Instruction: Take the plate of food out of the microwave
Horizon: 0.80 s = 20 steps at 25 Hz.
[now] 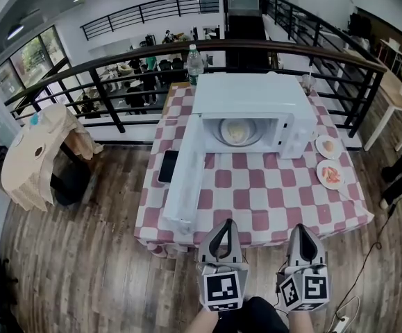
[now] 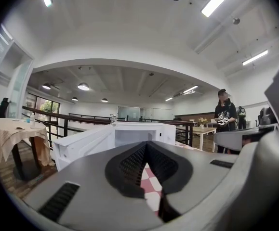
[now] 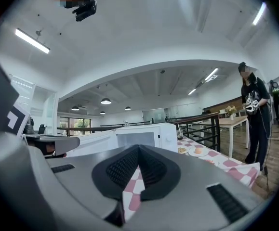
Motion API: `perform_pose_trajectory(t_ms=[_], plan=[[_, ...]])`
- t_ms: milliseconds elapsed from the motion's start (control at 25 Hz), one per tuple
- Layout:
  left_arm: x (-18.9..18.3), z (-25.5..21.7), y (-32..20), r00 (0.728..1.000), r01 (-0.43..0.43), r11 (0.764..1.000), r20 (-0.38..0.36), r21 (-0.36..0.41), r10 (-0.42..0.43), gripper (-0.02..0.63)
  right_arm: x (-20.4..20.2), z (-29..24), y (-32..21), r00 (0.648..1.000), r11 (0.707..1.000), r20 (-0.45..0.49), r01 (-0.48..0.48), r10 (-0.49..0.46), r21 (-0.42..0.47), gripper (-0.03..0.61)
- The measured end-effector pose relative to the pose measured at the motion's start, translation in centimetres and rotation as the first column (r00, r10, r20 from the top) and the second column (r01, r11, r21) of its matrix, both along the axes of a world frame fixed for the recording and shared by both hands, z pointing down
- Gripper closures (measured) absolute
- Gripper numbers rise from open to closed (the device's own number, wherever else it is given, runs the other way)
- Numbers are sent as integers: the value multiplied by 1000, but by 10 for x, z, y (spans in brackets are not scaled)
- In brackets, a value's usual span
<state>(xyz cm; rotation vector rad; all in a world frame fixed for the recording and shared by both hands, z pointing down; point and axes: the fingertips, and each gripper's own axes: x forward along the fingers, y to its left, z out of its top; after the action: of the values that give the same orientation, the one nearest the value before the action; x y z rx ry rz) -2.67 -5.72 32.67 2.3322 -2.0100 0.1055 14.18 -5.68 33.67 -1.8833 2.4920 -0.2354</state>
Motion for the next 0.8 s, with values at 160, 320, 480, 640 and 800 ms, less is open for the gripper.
perform_pose_trajectory(t_ms=[160,320,480,640,800], plan=[[-3,4,-15,1000,10,1000,1,-11,-10,584,-4,0,-16,1000,1000,6,9,-9,-10,578],[-7,8,-29,1000,28,999,0,-22,-28,584,-6,6,-34,999,1000,27,19,-19,-17,578],[-10,14,-48,999,52,998,0,-35,-52,584,-9,11,-58,998,999,43,39,-38,-30,578],[-10,18,-74,997,77,996,3,-44,-77,584,-12,16,-84,997,997,44,68,-67,-42,578],[-8,22,-105,995,100,994,3,-50,-100,584,-11,21,-119,994,995,54,93,-91,-45,578]])
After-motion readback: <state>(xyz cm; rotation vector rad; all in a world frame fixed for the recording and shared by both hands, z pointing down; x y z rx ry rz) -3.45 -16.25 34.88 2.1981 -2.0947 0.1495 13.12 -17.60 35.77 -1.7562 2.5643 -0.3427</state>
